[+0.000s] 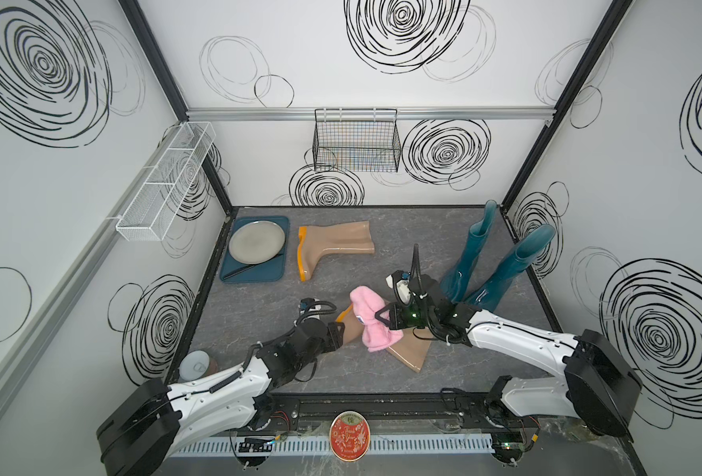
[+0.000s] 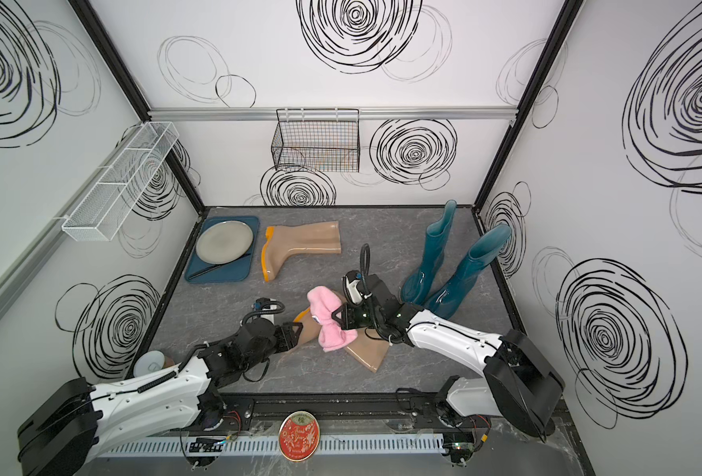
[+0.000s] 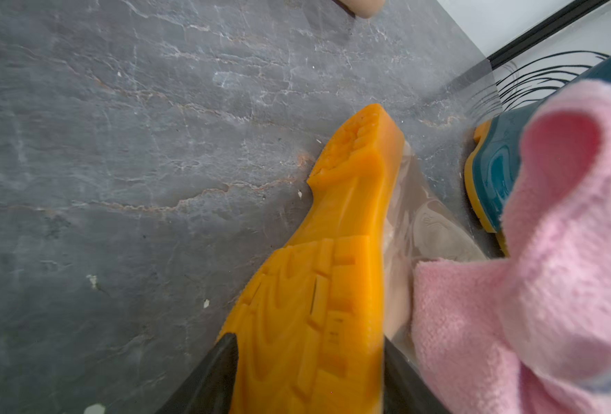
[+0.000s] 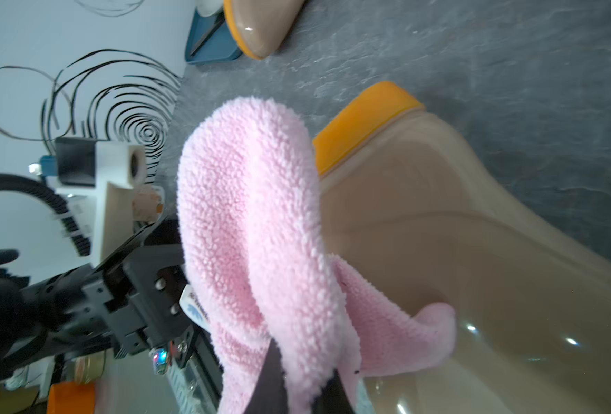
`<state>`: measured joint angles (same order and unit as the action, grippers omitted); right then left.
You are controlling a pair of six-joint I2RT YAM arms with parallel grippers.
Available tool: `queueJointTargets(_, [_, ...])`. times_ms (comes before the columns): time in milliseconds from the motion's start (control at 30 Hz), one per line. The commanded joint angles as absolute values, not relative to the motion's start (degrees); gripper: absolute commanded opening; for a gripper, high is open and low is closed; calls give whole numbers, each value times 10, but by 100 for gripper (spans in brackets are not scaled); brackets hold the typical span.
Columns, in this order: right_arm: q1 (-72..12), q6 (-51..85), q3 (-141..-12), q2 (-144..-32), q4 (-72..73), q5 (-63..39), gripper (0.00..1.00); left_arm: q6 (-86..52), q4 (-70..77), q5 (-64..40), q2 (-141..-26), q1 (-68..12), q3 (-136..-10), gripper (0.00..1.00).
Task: Wipe the rubber boots with a cloth
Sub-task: Wipe the dirt off the rubber boot.
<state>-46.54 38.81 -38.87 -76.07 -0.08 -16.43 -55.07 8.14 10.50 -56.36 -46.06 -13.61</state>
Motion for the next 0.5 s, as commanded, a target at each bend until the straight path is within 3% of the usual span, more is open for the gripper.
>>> queueJointTargets(0, [-465,435,-373,-784,-106,-85,0,-534,54,107,-597,-454,-128,57])
queueJointTargets(300, [-545,565,-343,-709,-372,85,0,-514,67,108,-614,-454,-128,47])
queueJointTargets(467, [-499,477,-316,-661,-220,36,0,-497,79,107,-634,-455,-133,43])
